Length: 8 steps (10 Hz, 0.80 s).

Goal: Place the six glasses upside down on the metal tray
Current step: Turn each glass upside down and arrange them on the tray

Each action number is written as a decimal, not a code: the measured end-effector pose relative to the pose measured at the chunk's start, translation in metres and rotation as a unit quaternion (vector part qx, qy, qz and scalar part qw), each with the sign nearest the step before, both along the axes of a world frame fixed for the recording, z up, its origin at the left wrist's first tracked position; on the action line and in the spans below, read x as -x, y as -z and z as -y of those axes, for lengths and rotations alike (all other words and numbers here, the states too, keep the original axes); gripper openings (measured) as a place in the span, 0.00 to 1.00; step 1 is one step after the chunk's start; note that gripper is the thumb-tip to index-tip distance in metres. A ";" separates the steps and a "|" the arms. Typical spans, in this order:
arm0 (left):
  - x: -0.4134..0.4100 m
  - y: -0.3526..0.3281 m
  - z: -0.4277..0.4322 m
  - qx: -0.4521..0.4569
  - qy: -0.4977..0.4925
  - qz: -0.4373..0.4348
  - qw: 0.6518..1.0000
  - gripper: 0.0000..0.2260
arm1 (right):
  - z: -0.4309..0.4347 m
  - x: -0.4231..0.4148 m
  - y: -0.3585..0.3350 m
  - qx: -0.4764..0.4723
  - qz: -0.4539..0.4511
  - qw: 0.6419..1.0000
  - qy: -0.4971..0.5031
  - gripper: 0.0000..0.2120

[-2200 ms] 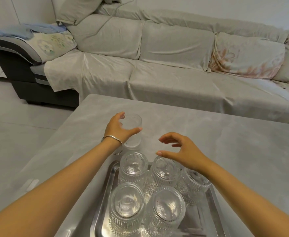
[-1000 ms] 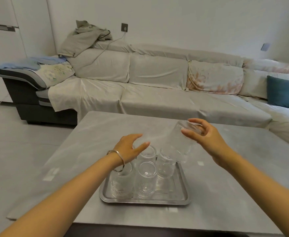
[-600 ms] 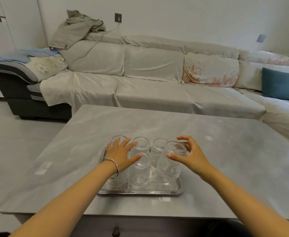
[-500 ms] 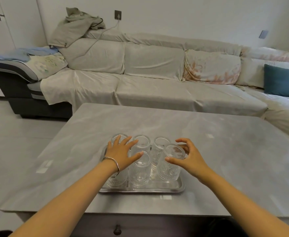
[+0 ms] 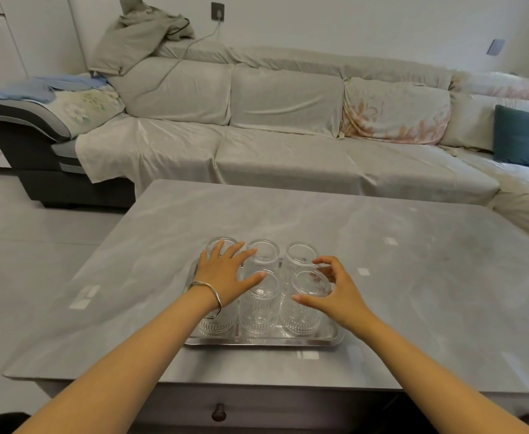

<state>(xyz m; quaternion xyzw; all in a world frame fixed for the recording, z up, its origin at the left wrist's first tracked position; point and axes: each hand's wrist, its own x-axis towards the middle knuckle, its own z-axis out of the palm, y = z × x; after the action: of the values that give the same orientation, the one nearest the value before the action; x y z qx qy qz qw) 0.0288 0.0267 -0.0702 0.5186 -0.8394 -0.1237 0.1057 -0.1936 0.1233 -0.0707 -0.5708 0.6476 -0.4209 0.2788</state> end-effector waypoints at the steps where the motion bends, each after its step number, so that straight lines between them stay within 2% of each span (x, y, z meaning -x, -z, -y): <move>1: 0.000 -0.001 0.000 -0.002 0.000 -0.003 1.000 0.31 | 0.002 -0.003 0.001 0.002 -0.008 1.000 -0.004 0.34; 4: 0.000 -0.003 -0.002 -0.006 0.002 -0.008 1.000 0.31 | -0.001 -0.003 0.005 0.005 -0.043 0.999 -0.025 0.35; 6: -0.012 -0.013 -0.003 0.024 -0.008 -0.094 0.995 0.28 | -0.003 -0.003 -0.001 0.025 -0.075 0.997 -0.022 0.33; 7: -0.021 -0.012 -0.002 0.002 -0.010 -0.119 0.993 0.30 | 0.004 -0.005 -0.007 0.035 -0.092 0.995 -0.017 0.32; 8: -0.027 -0.009 0.000 -0.047 -0.017 -0.158 0.986 0.33 | 0.014 -0.008 -0.007 -0.008 -0.119 0.993 -0.026 0.41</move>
<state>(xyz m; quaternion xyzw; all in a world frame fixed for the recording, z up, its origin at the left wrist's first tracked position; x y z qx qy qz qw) 0.0554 0.0265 -0.0610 0.5109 -0.7967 -0.2415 0.2141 -0.1856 0.1090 -0.0635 -0.6310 0.6644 -0.3377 0.2151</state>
